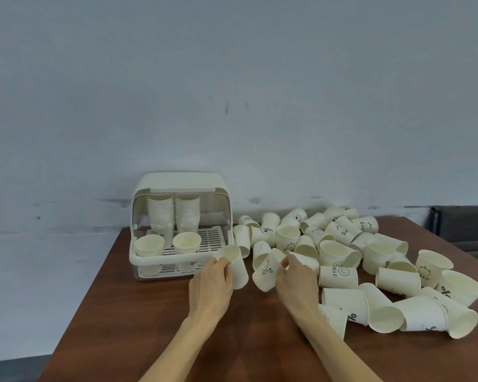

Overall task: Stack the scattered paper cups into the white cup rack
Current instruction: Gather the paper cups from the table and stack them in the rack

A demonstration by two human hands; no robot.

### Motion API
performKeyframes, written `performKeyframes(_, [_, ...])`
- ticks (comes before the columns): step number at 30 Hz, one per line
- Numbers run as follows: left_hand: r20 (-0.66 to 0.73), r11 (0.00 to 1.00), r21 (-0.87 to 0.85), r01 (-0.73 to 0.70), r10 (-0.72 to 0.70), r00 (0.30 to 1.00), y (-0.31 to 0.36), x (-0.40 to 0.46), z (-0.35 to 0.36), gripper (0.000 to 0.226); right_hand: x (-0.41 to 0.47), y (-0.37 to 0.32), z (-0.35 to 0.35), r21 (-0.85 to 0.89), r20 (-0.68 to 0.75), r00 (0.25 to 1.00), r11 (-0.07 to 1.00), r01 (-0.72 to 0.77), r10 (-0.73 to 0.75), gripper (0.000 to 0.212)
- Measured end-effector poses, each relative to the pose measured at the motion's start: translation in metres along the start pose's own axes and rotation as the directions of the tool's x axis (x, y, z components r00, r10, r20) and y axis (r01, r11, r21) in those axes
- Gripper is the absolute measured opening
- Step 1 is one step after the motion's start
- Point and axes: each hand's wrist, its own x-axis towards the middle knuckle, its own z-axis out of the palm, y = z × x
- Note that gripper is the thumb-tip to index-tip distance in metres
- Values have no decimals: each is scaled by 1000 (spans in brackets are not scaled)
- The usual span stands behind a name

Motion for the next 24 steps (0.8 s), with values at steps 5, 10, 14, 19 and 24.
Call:
performKeyframes(5, [-76, 1000, 5, -23, 23, 997, -7, 15, -22, 19, -5, -12, 4, 77, 26, 995, 993, 92, -94, 9])
performKeyframes(10, [-179, 1000, -3, -18, 17, 984, -24, 40, -53, 17, -11, -20, 11, 160, 46, 993, 982, 102, -111, 5])
performKeyframes(14, [-267, 998, 31, 51, -41, 963, -47, 57, -76, 18, -18, -25, 15, 183, 66, 991, 978, 102, -115, 7])
performKeyframes(19, [-325, 976, 161, 148, -89, 941, -84, 71, -93, 22, -22, -31, 15, 210, 76, 987, 970, 124, -142, 4])
performKeyframes(24, [-318, 942, 237, 239, -157, 935, -116, 69, -91, 21, -25, -35, 21, 241, 79, 985, 961, 133, -157, 10])
